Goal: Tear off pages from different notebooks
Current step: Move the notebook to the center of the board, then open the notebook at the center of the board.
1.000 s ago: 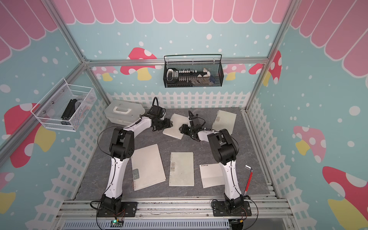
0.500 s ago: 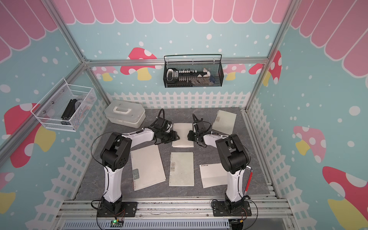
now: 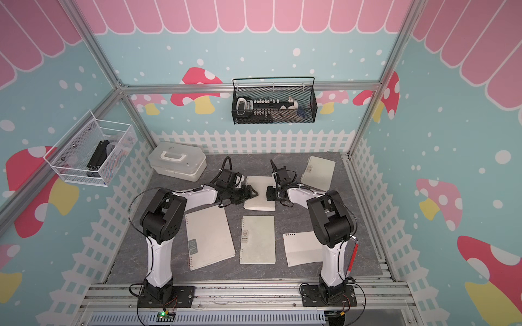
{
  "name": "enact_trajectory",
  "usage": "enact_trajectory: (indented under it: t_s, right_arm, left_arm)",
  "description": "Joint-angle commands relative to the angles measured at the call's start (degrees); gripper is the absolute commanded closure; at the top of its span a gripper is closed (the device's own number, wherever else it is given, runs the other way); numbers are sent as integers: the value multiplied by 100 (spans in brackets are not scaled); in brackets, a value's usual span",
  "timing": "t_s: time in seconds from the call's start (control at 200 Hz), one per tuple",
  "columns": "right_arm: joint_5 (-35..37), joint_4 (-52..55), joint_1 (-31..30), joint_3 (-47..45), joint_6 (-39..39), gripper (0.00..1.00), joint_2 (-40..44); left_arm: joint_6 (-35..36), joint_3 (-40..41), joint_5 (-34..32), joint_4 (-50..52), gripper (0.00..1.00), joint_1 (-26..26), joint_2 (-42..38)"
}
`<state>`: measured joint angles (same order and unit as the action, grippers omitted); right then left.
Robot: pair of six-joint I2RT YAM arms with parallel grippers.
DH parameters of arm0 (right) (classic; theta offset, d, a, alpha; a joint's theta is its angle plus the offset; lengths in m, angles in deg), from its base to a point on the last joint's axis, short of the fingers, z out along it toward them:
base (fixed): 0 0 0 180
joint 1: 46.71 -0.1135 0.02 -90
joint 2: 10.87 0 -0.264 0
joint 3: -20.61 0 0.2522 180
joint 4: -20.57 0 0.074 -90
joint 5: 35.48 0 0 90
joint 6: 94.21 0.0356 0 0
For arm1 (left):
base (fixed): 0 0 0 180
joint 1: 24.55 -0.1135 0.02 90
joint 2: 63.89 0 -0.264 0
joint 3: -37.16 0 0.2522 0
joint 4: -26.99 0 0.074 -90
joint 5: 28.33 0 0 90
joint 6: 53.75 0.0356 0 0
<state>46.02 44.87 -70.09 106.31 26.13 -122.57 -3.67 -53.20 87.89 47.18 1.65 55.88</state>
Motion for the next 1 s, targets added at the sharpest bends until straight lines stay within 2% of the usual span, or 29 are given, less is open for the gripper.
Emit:
enact_trajectory:
  t_s: [0.0, 0.09, 0.135, 0.155, 0.17, 0.34, 0.565, 0.745, 0.996]
  right_arm:
    - [-196, 167, -97, 157, -193, 52, 171]
    - [-223, 230, -97, 228, -284, 52, 185]
    - [-230, 289, -92, 281, -338, 52, 168]
    - [-248, 323, -97, 306, -365, 52, 154]
    - [-249, 348, -97, 334, -387, 51, 141]
    - [-299, 513, -97, 518, -520, 51, 38]
    - [-816, 152, -97, 514, -258, 51, -25]
    - [-1728, -1195, -88, 71, 550, 52, 146]
    - [-2273, -3515, -11, -730, 2545, 51, 27]
  left_arm:
    - [-117, 171, 123, -20, 24, 24, -18]
    - [-121, 198, 113, -12, 20, 8, -41]
    - [-110, 219, 82, -8, 12, 0, -60]
    - [-107, 224, 66, 10, 4, 0, -70]
    - [-95, 224, 49, 24, 1, -5, -75]
    - [-28, 255, -215, 272, 1, -77, -147]
    - [-57, 286, -297, 299, 1, -123, -157]
    - [-110, 259, -288, 263, 1, -115, -103]
    - [-227, 416, -354, 105, 1, -115, -204]
